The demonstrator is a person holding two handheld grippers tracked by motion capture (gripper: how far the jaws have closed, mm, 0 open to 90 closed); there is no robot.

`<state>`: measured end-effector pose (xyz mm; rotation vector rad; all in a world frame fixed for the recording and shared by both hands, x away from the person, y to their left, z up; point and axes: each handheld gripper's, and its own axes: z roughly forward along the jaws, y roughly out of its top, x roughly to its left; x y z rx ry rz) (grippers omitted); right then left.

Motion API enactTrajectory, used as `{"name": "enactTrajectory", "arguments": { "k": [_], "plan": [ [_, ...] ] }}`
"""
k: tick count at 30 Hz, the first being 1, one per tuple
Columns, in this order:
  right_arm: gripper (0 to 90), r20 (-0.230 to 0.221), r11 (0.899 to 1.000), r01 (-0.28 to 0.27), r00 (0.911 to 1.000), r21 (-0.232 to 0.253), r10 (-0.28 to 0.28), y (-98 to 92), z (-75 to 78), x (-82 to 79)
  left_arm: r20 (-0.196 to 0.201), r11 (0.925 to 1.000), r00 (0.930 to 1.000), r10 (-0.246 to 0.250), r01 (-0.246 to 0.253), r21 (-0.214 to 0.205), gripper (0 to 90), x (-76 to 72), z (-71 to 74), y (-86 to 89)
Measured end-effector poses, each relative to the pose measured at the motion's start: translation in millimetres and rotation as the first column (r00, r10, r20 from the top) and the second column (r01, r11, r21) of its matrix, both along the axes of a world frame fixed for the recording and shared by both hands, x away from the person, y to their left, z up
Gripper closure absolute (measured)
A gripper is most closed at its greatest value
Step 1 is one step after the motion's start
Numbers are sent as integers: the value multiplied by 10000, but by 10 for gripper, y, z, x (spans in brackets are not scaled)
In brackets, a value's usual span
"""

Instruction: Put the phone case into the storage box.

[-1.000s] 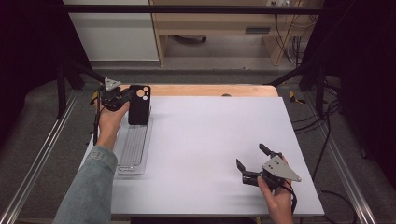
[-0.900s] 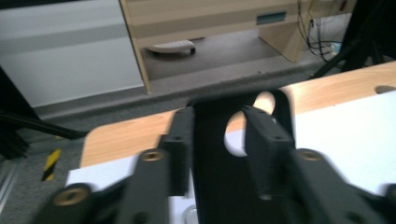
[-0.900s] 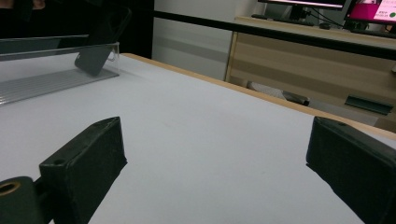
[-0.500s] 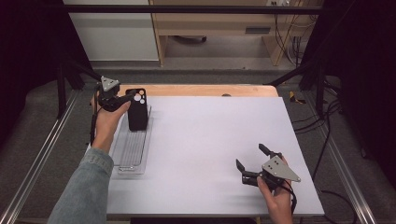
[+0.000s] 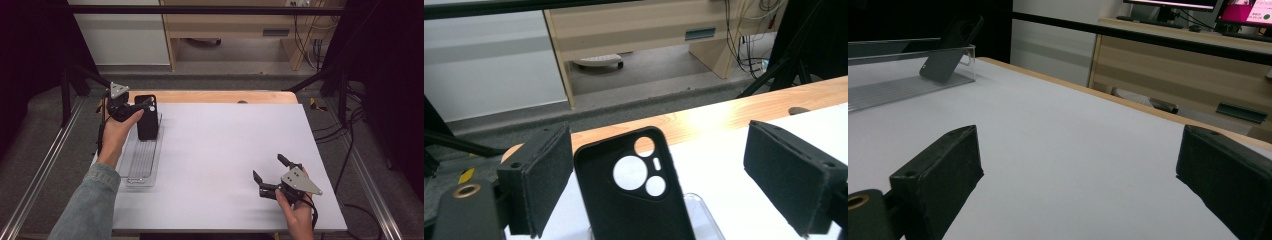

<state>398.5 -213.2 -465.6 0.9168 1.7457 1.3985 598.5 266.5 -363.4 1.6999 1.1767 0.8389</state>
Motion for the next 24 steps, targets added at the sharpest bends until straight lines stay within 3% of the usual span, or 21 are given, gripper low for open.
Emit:
{"name": "enactTrajectory", "arguments": {
  "k": [3,15,24],
  "plan": [
    [47,-12,10000,0,10000,-6,0,0,-2,1,-66,9996,10000,-61,63,291,78,-26,-9,-54],
    [45,-6,10000,-8,10000,-5,8,5,1,-1,125,9979,9985,-539,534,371,60,-166,18,-242],
    [44,-4,10000,-21,10000,-9,21,2,1,-3,210,9914,9926,-1198,1185,556,58,-293,66,-475]
  ]
}}
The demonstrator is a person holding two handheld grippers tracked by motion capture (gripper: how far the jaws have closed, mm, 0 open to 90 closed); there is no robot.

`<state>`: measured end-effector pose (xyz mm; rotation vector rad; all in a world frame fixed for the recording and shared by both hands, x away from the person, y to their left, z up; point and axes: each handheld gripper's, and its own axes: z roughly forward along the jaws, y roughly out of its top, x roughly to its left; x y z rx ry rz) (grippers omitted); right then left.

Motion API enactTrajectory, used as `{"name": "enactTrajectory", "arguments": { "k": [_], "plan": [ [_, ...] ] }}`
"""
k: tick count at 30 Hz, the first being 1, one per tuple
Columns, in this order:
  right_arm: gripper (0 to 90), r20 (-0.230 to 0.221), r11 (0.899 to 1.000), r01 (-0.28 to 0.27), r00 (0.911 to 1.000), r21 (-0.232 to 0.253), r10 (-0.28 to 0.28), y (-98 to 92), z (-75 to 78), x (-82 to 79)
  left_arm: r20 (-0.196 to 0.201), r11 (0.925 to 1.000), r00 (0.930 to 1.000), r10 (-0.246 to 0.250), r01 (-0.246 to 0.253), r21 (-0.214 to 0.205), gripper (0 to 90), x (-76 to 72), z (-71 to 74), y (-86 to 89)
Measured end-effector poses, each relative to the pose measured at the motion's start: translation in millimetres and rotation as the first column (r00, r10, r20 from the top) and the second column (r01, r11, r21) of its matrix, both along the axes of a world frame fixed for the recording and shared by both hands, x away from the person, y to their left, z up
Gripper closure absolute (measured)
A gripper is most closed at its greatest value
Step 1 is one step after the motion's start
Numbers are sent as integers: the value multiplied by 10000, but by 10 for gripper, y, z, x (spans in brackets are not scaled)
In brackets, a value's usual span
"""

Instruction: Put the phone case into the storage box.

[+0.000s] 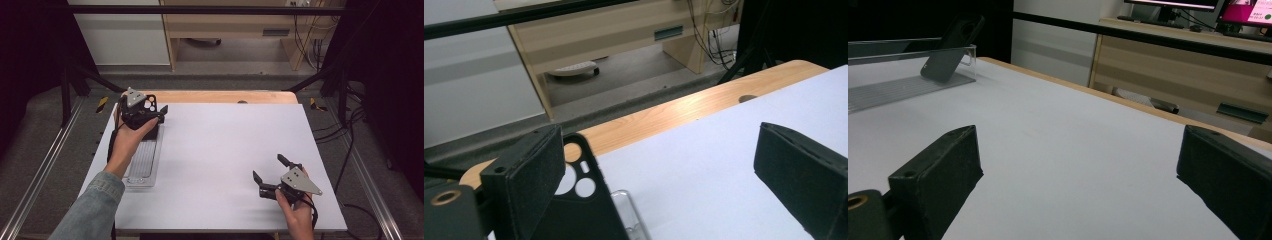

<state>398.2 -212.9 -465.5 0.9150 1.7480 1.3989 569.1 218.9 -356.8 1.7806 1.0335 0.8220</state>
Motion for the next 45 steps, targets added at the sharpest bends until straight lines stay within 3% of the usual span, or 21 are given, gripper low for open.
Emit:
{"name": "enactTrajectory", "arguments": {
  "k": [26,33,45],
  "plan": [
    [44,10,10000,-8,10000,-1,8,-2,2,-3,-116,9935,9936,-1125,1123,-171,36,-199,-7,-337],
    [44,-3,10000,-2,10000,2,2,-1,1,-4,46,9902,9908,-1352,1353,-333,39,-227,9,-448],
    [44,-8,10000,4,10000,6,-4,-8,2,-6,259,9782,9793,-2007,2018,-488,36,-329,47,-568]
  ]
}}
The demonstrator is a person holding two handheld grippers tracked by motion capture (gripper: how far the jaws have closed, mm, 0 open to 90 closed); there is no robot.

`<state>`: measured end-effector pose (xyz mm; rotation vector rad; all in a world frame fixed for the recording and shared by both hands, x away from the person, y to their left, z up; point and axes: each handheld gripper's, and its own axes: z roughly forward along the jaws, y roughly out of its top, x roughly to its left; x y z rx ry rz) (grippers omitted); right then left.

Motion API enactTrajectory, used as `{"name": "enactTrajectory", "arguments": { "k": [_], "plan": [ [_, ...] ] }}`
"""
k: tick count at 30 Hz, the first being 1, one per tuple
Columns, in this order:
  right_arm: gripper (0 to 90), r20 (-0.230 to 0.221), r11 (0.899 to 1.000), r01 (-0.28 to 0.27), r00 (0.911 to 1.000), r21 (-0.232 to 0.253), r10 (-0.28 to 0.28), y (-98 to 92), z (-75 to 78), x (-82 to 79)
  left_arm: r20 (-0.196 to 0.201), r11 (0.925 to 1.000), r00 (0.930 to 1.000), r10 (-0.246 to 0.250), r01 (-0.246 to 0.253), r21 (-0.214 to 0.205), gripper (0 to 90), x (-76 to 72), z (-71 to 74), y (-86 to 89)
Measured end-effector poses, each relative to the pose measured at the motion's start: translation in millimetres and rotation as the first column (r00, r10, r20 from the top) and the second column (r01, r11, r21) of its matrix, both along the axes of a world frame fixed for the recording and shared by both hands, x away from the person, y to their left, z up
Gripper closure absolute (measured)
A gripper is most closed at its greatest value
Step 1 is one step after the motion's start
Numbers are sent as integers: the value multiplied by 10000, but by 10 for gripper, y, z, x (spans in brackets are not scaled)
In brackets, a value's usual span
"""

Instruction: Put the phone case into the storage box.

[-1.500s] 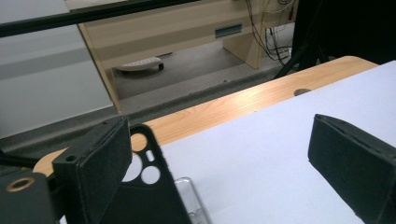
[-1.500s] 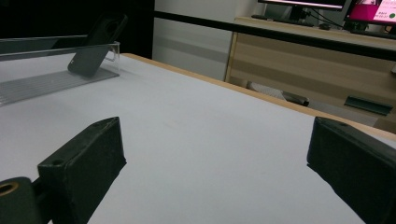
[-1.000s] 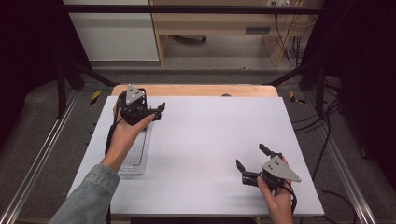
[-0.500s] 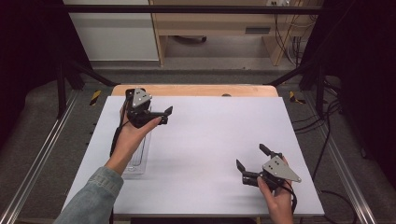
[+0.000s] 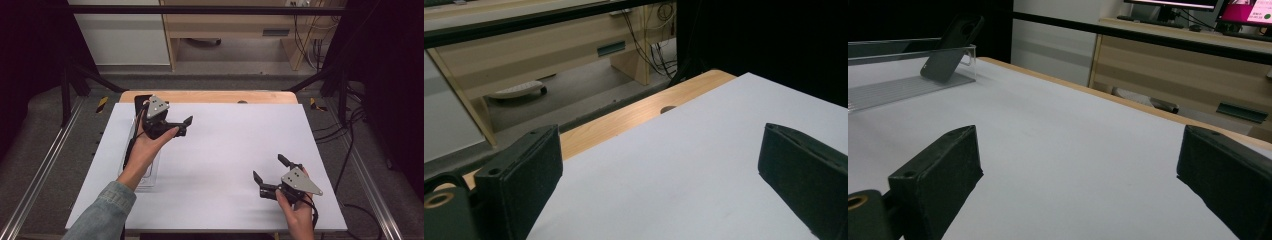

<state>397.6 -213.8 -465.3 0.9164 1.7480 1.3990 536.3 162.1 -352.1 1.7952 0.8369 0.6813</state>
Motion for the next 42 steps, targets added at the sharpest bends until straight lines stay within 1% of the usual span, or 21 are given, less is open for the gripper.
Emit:
{"name": "enactTrajectory", "arguments": {
  "k": [8,18,21,29,42],
  "plan": [
    [44,2,10000,-6,10000,-4,6,2,0,-1,143,9991,9994,-320,324,-256,36,-60,33,-29],
    [43,-19,10000,3,10000,14,-3,1,-1,0,264,9974,9984,-506,519,-493,36,-138,39,-28],
    [43,-32,10000,1,10000,28,-1,3,-1,0,320,9965,9981,-526,545,-636,36,-160,49,-19],
    [42,-60,10000,45,10000,71,-44,6,1,0,418,9948,9976,-551,585,-838,36,-228,75,29],
    [36,-92,9999,36,10000,121,-35,16,0,-2,580,9936,9969,-530,585,-968,36,-316,116,136]
  ]
}}
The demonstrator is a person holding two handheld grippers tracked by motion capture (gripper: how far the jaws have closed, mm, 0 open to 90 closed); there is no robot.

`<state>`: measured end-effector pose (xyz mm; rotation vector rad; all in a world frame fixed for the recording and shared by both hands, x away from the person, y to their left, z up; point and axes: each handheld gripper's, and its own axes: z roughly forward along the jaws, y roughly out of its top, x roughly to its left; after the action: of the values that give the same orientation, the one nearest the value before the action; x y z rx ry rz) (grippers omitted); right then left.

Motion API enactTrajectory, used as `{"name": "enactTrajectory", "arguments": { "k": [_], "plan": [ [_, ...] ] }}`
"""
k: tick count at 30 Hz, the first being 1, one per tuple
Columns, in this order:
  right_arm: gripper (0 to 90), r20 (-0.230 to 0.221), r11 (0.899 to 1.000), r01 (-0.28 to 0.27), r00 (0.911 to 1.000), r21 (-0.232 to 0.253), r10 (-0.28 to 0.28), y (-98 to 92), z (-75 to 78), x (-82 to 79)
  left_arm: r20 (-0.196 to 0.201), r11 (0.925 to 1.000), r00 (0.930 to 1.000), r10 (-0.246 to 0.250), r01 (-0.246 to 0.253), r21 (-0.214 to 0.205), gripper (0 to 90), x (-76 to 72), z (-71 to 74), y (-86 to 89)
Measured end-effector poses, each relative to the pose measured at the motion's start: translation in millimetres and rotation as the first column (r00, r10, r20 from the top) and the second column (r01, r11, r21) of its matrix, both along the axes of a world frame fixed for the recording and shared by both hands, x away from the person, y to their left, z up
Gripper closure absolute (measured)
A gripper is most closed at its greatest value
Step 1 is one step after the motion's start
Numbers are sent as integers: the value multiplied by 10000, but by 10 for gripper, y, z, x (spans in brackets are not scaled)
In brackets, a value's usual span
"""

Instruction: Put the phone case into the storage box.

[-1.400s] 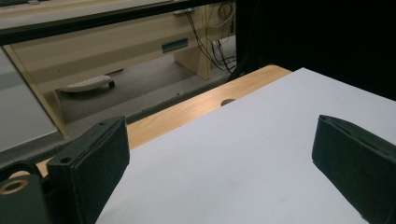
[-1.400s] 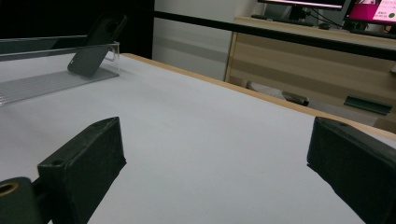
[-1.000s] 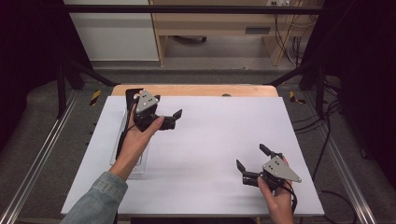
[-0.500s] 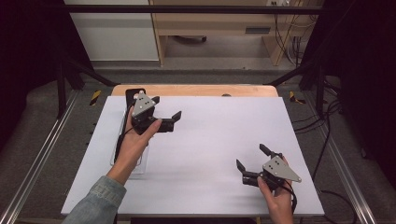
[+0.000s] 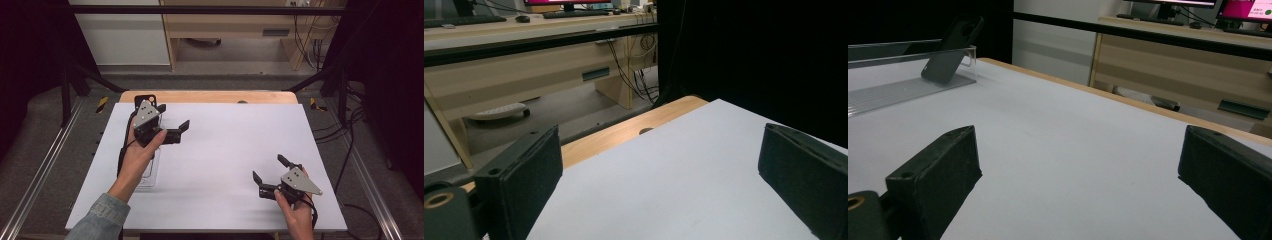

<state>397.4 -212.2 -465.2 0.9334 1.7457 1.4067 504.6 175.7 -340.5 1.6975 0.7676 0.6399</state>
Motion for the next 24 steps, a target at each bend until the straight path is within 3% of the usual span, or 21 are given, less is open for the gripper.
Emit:
{"name": "enactTrajectory", "arguments": {
  "k": [24],
  "plan": [
    [34,-67,9999,-60,10000,103,61,13,0,-2,360,9997,9992,178,-172,-167,36,-151,86,214]
  ]
}}
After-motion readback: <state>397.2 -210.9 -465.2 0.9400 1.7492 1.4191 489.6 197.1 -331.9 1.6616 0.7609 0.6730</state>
